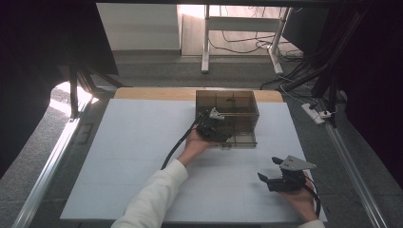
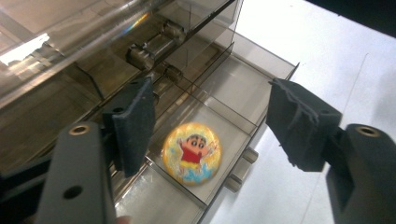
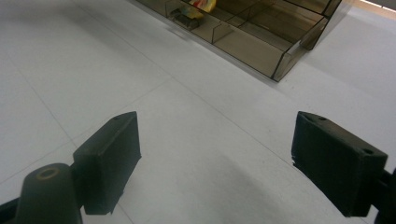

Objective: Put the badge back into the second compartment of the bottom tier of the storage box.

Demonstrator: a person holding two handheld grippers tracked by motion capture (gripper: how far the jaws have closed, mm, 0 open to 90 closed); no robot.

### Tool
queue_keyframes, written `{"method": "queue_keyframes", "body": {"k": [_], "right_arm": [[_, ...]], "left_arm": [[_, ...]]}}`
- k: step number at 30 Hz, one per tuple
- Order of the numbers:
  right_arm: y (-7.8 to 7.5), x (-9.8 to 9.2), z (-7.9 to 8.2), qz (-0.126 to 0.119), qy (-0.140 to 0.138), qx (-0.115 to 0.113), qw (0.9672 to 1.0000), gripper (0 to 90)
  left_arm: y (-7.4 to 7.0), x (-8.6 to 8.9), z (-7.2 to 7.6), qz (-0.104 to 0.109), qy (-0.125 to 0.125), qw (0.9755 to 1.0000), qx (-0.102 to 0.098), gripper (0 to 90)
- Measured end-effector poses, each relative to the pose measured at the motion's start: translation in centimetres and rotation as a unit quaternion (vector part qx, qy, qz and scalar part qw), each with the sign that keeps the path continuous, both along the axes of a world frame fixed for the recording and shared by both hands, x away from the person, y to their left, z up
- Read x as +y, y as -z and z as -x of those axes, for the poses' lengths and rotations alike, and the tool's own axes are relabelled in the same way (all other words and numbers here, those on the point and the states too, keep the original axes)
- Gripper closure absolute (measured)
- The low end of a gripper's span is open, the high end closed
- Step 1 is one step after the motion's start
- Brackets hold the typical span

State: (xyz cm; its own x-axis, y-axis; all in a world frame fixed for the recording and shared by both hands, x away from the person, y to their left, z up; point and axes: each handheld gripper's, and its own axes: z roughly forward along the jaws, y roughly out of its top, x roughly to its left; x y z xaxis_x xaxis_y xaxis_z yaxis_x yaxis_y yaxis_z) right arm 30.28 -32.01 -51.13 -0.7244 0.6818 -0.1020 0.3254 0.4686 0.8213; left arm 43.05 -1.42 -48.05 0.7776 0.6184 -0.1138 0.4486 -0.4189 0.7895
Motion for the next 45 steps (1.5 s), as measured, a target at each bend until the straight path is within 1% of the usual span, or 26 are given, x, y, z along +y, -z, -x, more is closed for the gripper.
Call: {"method": "queue_keyframes", "body": {"k": [3, 5, 6, 8, 10, 11, 12, 13, 15, 18, 19, 21, 23, 26, 30, 34, 38, 40, 45], "right_arm": [[0.0, 0.1, 0.1, 0.006, 0.001, 0.000, 1.0000, 15.5], [0.0, 0.1, 0.1, 0.005, 0.002, 0.000, 1.0000, 15.5], [0.0, 0.1, 0.1, 0.005, 0.002, 0.000, 1.0000, 15.5], [0.0, 0.1, -0.1, 0.003, 0.001, 0.001, 1.0000, 15.5], [0.0, 0.1, -0.1, 0.005, 0.001, 0.000, 1.0000, 15.6], [0.0, 0.1, -0.1, 0.005, 0.001, 0.000, 1.0000, 15.6], [0.0, 0.1, -0.1, 0.005, -0.002, 0.000, 1.0000, 15.6], [0.0, 0.2, -0.2, 0.002, -0.003, 0.000, 1.0000, 15.6], [0.0, 0.3, -0.2, 0.003, -0.005, -0.001, 1.0000, 15.6], [0.1, 0.3, -0.2, 0.003, -0.005, -0.001, 1.0000, 15.6], [0.0, 0.2, -0.1, 0.007, -0.004, 0.000, 1.0000, 15.6], [0.0, 0.2, -0.1, 0.005, -0.003, 0.000, 1.0000, 15.6], [0.0, 0.2, 0.0, 0.007, -0.001, 0.000, 1.0000, 15.6], [0.0, 0.2, 0.1, 0.010, -0.002, 0.000, 0.9999, 15.6], [-0.1, 0.3, 0.2, 0.006, -0.005, -0.002, 1.0000, 15.6], [-0.1, 0.4, 0.2, 0.005, -0.006, -0.004, 1.0000, 15.6], [-0.1, 0.4, 0.2, 0.004, -0.006, -0.004, 1.0000, 15.6], [-0.1, 0.3, 0.3, 0.005, -0.006, -0.002, 1.0000, 15.6], [-0.1, 0.4, 0.2, 0.005, -0.005, -0.003, 1.0000, 15.6]], "left_arm": [[-0.4, 0.3, 0.3, 0.001, 0.005, 1.0000, -0.001, 31.5], [-0.6, 0.4, 0.4, 0.001, 0.002, 1.0000, 0.001, 28.6], [-0.7, 0.4, 0.5, -0.001, 0.002, 1.0000, 0.002, 28.6], [-0.9, 0.6, 0.8, 0.008, 0.003, 0.9999, 0.006, 28.4], [-1.0, 0.7, 1.0, 0.006, 0.004, 1.0000, 0.005, 28.4], [-1.1, 0.8, 1.1, 0.011, 0.003, 0.9999, 0.005, 28.4], [-1.2, 0.9, 1.2, 0.011, 0.005, 0.9999, 0.005, 28.4], [-1.3, 1.0, 1.4, 0.016, 0.005, 0.9998, 0.007, 28.4], [-1.6, 1.3, 1.7, 0.017, 0.011, 0.9998, 0.006, 28.4], [-2.0, 1.8, 2.2, 0.033, 0.018, 0.9992, 0.013, 28.1], [-2.1, 2.0, 2.5, 0.034, 0.017, 0.9992, 0.010, 28.0], [-2.4, 2.4, 3.0, 0.031, 0.021, 0.9993, 0.006, 28.1], [-2.7, 2.9, 3.6, 0.029, 0.019, 0.9994, -0.001, 28.1], [-2.9, 4.1, 4.7, 0.034, 0.019, 0.9992, 0.000, 28.0], [-3.1, 6.2, 6.3, 0.027, 0.014, 0.9995, -0.005, 28.0], [-3.0, 8.6, 7.8, 0.026, 0.001, 0.9996, -0.009, 28.2], [-2.8, 10.9, 9.2, 0.026, -0.008, 0.9996, -0.008, 28.0], [-2.8, 12.0, 9.9, 0.022, -0.012, 0.9996, -0.011, 27.7], [-2.6, 14.8, 11.6, 0.023, -0.027, 0.9993, -0.016, 27.4]]}}
